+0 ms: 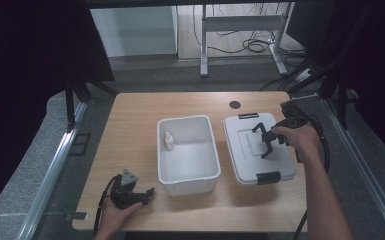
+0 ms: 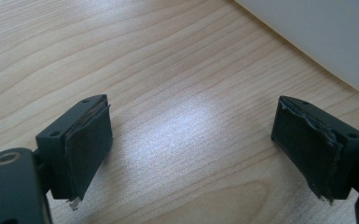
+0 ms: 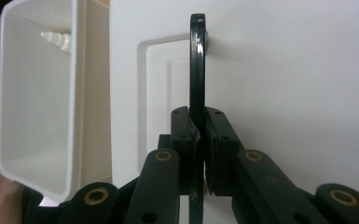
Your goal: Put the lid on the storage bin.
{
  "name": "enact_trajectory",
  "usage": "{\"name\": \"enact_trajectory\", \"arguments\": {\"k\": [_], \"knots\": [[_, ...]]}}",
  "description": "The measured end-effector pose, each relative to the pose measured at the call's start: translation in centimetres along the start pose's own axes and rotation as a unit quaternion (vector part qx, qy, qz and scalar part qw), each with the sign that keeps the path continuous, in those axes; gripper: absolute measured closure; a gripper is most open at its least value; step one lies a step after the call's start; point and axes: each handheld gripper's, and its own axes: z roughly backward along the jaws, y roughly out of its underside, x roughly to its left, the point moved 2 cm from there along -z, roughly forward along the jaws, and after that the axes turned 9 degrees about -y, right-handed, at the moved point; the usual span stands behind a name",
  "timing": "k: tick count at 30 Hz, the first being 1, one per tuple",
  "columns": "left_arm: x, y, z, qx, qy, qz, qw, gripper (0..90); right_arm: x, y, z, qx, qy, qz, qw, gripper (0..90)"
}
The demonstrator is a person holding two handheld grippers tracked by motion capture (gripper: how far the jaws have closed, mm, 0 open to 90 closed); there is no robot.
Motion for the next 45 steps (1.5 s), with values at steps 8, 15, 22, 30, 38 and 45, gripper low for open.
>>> {"name": "enact_trajectory", "arguments": {"k": [8,15,22,30,38,45], "knots": [[0.0,0.0,0.0,0.001,0.001,0.000,1.0000,12.2,1.5,-0.2,1.8,-0.012,-0.018,0.007,0.9998,83.7],[0.0,0.0,0.0,0.001,0.001,-0.001,1.0000,12.2,2.6,-0.2,3.2,-0.021,-0.028,0.015,0.9993,83.7],[0.0,0.0,0.0,0.001,0.001,0.000,1.0000,12.3,3.1,0.0,4.1,-0.028,-0.038,0.022,0.9986,83.6],[0.0,0.0,0.0,0.001,0.001,0.000,1.0000,12.3,3.4,0.1,4.5,-0.034,-0.045,0.022,0.9981,83.5],[0.0,0.0,0.0,0.001,0.000,-0.001,1.0000,12.3,3.9,0.0,4.6,-0.037,-0.054,0.023,0.9976,83.3],[0.0,0.0,0.0,0.001,0.001,-0.001,1.0000,12.2,4.6,0.0,4.3,-0.034,-0.060,0.024,0.9973,83.2]]}}
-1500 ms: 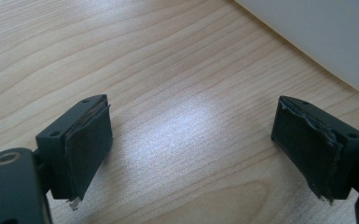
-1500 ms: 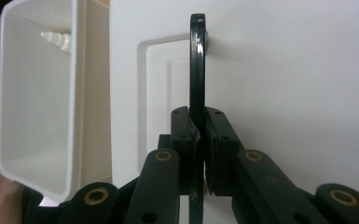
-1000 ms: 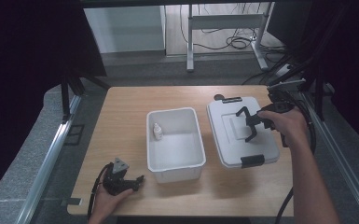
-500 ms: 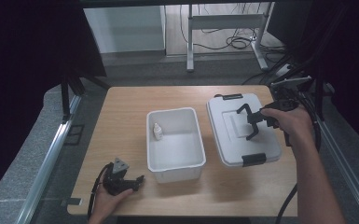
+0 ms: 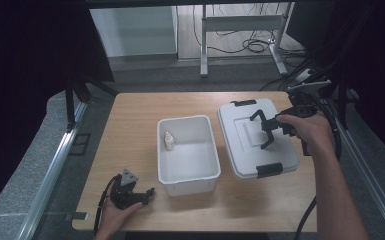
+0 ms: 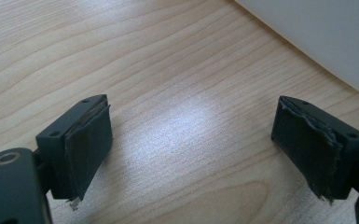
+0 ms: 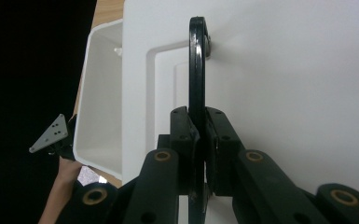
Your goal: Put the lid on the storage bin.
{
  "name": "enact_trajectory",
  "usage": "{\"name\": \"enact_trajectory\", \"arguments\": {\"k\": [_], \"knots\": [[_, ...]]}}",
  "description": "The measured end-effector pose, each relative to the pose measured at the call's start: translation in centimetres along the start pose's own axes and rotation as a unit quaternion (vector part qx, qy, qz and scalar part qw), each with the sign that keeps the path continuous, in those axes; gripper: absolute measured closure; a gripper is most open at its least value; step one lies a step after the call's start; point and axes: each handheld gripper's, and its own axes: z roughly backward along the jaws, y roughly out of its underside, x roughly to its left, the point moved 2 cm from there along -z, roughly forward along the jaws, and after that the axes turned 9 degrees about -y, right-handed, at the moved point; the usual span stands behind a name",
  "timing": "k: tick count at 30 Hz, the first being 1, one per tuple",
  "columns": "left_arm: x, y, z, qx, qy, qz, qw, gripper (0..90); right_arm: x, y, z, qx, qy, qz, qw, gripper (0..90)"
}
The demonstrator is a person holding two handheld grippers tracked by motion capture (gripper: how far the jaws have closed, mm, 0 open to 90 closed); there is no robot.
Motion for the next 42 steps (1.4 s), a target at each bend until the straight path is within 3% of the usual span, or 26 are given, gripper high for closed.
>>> {"name": "enact_trajectory", "arguments": {"k": [7,28,42], "knots": [[0.0,0.0,0.0,0.001,0.000,-0.001,1.0000,12.2,1.0,-0.3,-1.1,0.006,-0.005,0.004,1.0000,83.2],[0.0,0.0,0.0,0.001,0.000,-0.002,1.0000,12.3,4.3,-1.3,-7.4,0.050,-0.018,0.016,0.9985,82.8],[0.0,0.0,0.0,0.001,0.000,-0.001,1.0000,12.2,6.0,-1.7,-9.3,0.055,-0.016,0.025,0.9980,82.8]]}}
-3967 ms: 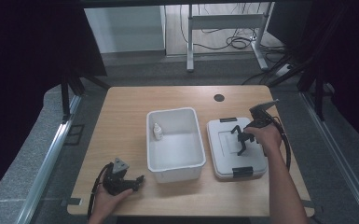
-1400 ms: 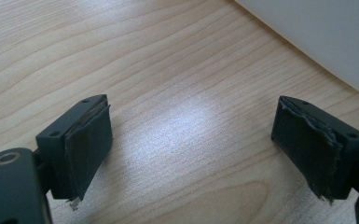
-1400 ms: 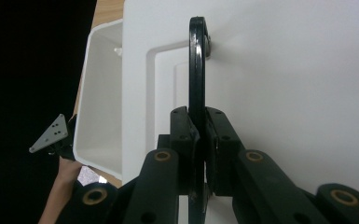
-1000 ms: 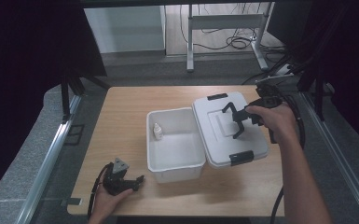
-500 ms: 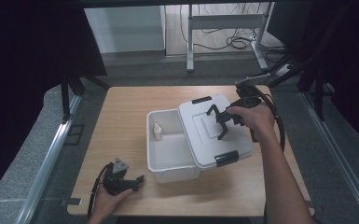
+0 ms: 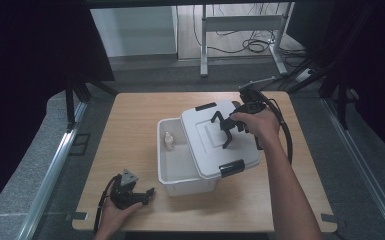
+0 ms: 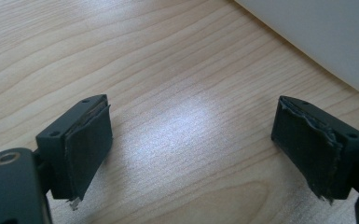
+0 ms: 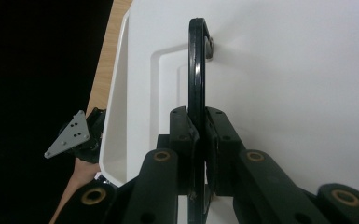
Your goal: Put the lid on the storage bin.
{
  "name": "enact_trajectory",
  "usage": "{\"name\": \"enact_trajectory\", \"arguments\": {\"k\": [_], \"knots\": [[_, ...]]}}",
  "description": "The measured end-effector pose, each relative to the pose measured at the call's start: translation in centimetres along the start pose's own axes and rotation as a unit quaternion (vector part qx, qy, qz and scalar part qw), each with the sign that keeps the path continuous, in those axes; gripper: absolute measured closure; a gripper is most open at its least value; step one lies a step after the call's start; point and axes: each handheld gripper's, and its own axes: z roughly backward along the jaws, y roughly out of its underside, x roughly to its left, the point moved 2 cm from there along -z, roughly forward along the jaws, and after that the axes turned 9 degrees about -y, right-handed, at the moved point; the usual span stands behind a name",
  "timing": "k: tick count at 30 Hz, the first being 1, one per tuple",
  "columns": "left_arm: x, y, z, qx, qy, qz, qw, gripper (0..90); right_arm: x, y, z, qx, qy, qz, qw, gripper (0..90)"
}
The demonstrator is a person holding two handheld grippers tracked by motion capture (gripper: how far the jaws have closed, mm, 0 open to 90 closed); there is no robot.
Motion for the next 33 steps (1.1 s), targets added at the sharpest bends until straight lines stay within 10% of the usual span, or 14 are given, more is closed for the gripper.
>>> {"name": "enact_trajectory", "arguments": {"k": [33], "knots": [[0.0,0.0,0.0,-0.002,0.000,0.000,1.0000,12.2,3.7,-0.9,-3.0,0.021,-0.014,0.027,0.9993,82.5]]}}
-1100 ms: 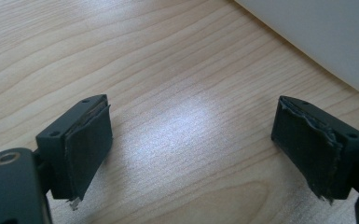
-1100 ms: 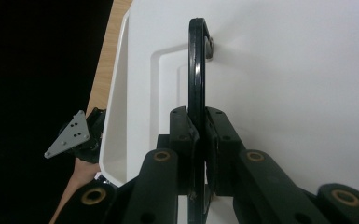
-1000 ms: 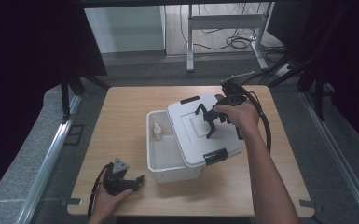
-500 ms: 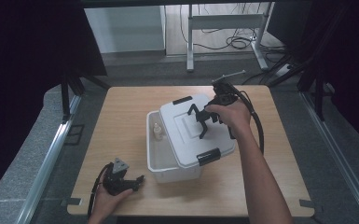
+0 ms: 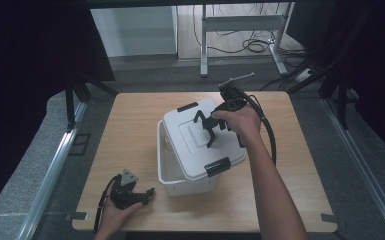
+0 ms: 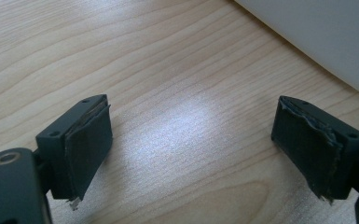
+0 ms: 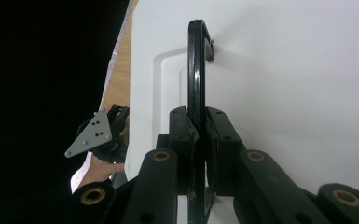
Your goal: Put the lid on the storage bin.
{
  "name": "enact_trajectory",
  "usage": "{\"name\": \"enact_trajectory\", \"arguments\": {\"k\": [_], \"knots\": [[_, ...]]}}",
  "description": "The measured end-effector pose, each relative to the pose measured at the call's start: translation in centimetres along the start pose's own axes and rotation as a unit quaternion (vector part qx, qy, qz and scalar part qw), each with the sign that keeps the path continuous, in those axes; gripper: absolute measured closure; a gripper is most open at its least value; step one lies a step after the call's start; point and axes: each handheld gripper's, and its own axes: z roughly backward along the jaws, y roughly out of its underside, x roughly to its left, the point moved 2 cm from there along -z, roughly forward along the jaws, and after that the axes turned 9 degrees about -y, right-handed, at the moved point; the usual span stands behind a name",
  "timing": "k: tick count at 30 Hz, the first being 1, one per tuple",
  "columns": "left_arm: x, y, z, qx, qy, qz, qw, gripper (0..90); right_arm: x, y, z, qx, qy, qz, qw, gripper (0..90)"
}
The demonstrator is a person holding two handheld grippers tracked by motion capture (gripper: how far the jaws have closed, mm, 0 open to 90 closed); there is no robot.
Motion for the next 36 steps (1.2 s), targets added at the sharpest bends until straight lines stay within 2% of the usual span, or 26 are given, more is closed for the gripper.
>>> {"name": "enact_trajectory", "arguments": {"k": [13,21,36], "knots": [[0.0,0.0,0.0,0.000,0.000,0.000,1.0000,12.3,0.8,-0.2,-0.9,0.006,-0.006,0.004,1.0000,82.5],[0.0,0.0,0.0,0.000,0.000,0.000,1.0000,12.2,0.6,-0.1,-1.0,0.008,-0.004,0.004,0.9999,82.5],[0.0,0.0,0.0,0.000,0.000,0.000,1.0000,12.3,0.7,-0.1,-2.0,0.013,-0.007,0.005,0.9999,82.4]]}}
